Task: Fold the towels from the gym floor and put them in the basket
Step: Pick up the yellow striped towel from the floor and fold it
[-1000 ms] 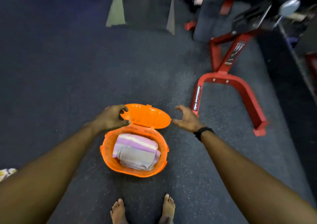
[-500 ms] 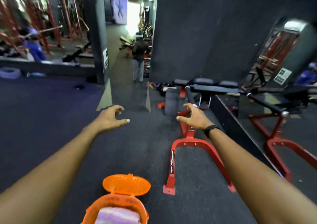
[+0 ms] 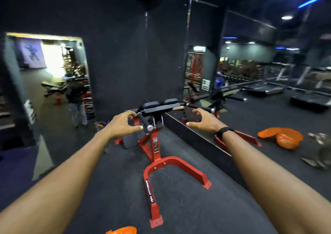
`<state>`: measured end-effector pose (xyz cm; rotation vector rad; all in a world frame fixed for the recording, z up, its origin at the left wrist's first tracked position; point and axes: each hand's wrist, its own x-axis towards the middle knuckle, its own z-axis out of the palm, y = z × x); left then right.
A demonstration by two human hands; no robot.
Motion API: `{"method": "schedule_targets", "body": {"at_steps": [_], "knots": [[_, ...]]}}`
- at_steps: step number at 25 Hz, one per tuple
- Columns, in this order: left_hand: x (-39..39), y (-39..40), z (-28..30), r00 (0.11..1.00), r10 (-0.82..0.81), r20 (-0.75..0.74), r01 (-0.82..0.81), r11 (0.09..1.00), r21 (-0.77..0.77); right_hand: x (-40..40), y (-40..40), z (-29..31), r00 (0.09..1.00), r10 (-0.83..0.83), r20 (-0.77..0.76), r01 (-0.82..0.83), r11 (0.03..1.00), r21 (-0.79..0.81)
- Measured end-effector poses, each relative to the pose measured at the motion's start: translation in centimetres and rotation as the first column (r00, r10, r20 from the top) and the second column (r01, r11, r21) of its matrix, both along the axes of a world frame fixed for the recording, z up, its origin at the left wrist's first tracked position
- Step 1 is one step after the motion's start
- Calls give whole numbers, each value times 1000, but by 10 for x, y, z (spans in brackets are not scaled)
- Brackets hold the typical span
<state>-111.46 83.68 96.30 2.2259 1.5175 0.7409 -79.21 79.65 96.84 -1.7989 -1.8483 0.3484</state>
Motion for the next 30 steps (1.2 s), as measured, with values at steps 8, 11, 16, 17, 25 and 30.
{"method": "schedule_targets", "body": {"at_steps": [8,11,16,17,25,30], "knots": [[166,-75,11,882,-472,-2,471,881,32,100,-221,7,879,-478,-9,477,878,-50],[239,-125,9,793,-610,-6,610,793,16,127,-310,9,783,-622,5,622,781,-59],[351,-238,14,566,-824,-34,824,565,36,172,-471,10,569,-822,11,822,568,-30],[371,-262,15,526,-850,-36,851,525,38,177,-504,11,523,-852,9,852,523,-32],[500,-481,22,197,-980,13,980,198,18,191,-762,22,174,-985,22,984,173,-37],[560,-630,30,-7,-1000,30,999,-6,53,187,-910,35,-9,-999,36,1000,-10,-14]]}}
